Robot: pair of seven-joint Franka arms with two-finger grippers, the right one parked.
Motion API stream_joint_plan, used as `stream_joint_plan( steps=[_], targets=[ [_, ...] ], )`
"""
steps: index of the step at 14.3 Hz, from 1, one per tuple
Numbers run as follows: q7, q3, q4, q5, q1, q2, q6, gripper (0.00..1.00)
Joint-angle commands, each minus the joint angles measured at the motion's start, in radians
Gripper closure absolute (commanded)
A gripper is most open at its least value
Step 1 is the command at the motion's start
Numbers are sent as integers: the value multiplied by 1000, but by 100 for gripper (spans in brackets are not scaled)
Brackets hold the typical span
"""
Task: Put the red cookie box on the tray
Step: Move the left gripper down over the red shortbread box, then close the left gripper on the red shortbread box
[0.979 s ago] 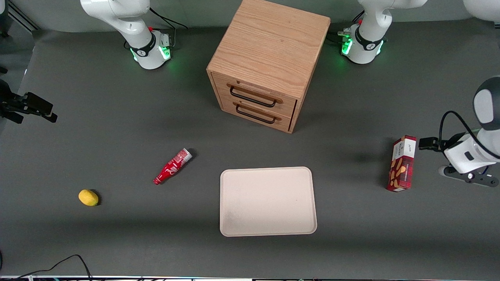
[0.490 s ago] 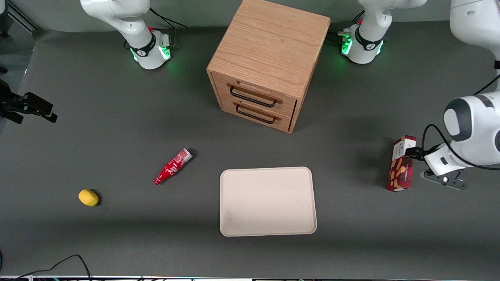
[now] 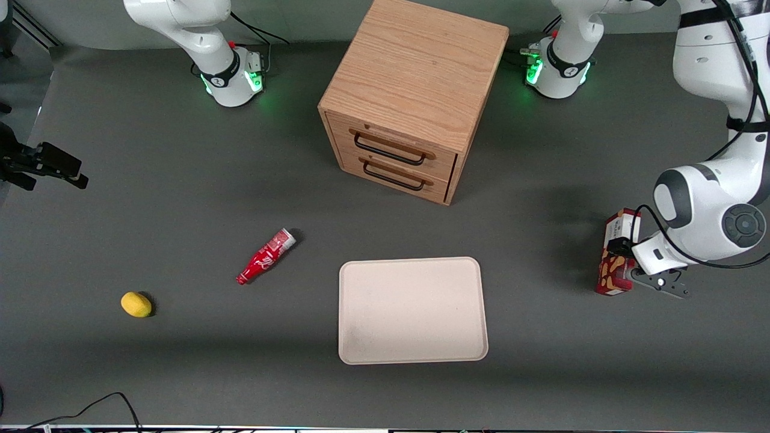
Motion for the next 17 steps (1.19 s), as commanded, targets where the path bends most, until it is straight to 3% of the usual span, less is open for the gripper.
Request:
stream_joint_plan(
  steps=[1,5,6,7,10,11,17],
  targets=[
    [27,6,-24,-40,-12,-12,20,1],
    [28,6,-30,-67,-11,-10,20,10],
    [28,6,-31,-70,-12,-10,20,17],
    [28,6,-31,-73,-14,-10,20,28],
    [51,6,-34,-73,-15,-10,32,89],
    [57,6,-35,-73,-14,-11,32,100],
    [57,8,-34,-72,-18,-37,-2,100]
  ],
)
